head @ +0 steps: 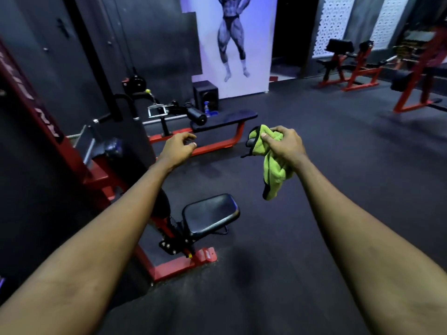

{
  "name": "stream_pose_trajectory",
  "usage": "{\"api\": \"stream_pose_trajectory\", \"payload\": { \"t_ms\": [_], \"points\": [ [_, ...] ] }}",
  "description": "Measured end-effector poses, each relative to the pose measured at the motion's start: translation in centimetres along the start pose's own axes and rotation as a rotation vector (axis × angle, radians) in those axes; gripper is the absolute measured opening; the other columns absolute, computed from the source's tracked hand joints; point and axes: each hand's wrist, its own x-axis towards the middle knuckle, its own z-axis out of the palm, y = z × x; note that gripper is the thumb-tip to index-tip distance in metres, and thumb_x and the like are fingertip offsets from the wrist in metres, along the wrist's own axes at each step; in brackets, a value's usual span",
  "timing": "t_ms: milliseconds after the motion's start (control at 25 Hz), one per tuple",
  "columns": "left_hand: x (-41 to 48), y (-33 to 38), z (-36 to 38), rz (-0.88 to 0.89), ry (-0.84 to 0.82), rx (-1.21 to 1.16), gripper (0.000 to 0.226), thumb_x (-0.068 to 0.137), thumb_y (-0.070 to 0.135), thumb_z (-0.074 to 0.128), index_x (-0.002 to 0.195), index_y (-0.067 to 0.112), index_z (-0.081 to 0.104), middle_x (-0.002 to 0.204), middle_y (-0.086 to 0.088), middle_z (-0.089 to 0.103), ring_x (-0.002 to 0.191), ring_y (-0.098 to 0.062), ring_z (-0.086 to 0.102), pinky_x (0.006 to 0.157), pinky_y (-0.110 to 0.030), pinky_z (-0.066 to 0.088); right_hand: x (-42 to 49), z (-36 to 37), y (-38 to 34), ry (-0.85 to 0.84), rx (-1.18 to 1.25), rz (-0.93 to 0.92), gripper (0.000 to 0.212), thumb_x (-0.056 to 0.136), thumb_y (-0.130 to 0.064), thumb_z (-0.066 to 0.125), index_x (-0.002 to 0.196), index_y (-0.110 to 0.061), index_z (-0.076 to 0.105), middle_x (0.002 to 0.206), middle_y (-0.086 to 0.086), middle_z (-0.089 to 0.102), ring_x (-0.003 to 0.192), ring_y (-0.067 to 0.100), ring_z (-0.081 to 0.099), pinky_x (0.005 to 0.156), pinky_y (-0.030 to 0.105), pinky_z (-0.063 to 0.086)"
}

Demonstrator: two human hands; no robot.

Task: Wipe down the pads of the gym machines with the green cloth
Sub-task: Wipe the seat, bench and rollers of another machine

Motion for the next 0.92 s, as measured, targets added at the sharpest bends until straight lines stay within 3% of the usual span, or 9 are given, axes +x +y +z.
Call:
{"api": "stream_pose_trajectory", "payload": {
  "t_ms": [160, 320, 400, 560, 920],
  "points": [
    [2.2, -3.6, -2.2, -0.096, 0.076, 0.039, 0.032, 0.093, 0.018, 0.063, 0.124, 0.013, 0.069, 0.122, -0.004, 0.069, 0.114, -0.019, 0.062, 0.091, -0.018, 0.039, 5.2, 4.9, -2.0, -0.085, 0.057, -0.06, 0.042, 0.089, -0.053, 0.069, 0.12, -0.025, 0.073, 0.119, 0.006, 0.07, 0.114, 0.023, 0.064, 0.086, 0.027, 0.043],
    [4.2, -8.0, -3.9, -0.212, 0.139, 0.059, 0.031, 0.091, 0.022, 0.064, 0.122, 0.019, 0.069, 0.122, -0.002, 0.068, 0.113, -0.017, 0.063, 0.102, -0.029, 0.046, 10.4, 10.8, -3.7, -0.199, 0.085, -0.132, 0.04, 0.09, -0.049, 0.07, 0.12, -0.024, 0.073, 0.12, 0.007, 0.069, 0.115, 0.023, 0.063, 0.085, 0.026, 0.041],
    [5.4, -10.0, -5.1, -0.258, 0.185, 0.084, 0.03, 0.09, 0.024, 0.063, 0.12, 0.022, 0.069, 0.119, -0.001, 0.069, 0.11, -0.015, 0.064, 0.102, -0.033, 0.048, 13.2, 14.0, -4.7, -0.274, 0.077, -0.18, 0.042, 0.089, -0.05, 0.071, 0.122, -0.024, 0.072, 0.124, 0.01, 0.065, 0.118, 0.027, 0.061, 0.092, 0.029, 0.043],
    [6.7, -12.7, -7.4, -0.367, 0.252, 0.179, 0.03, 0.09, 0.019, 0.064, 0.119, 0.018, 0.07, 0.118, -0.003, 0.07, 0.11, -0.017, 0.065, 0.1, -0.028, 0.046, 17.2, 20.0, -7.5, -0.41, 0.056, -0.299, 0.046, 0.091, -0.048, 0.07, 0.128, -0.021, 0.069, 0.13, 0.016, 0.059, 0.125, 0.033, 0.056, 0.104, 0.036, 0.042],
    [8.8, -21.7, -10.8, -0.56, 0.243, 0.383, 0.044, 0.088, 0.02, 0.064, 0.131, 0.013, 0.062, 0.135, -0.012, 0.056, 0.129, -0.029, 0.05, 0.113, -0.036, 0.036, 20.9, 33.3, -11.8, -0.604, 0.091, -0.443, 0.042, 0.091, -0.053, 0.067, 0.125, -0.028, 0.068, 0.124, 0.009, 0.056, 0.118, 0.029, 0.058, 0.104, 0.04, 0.046]
  ]
}}
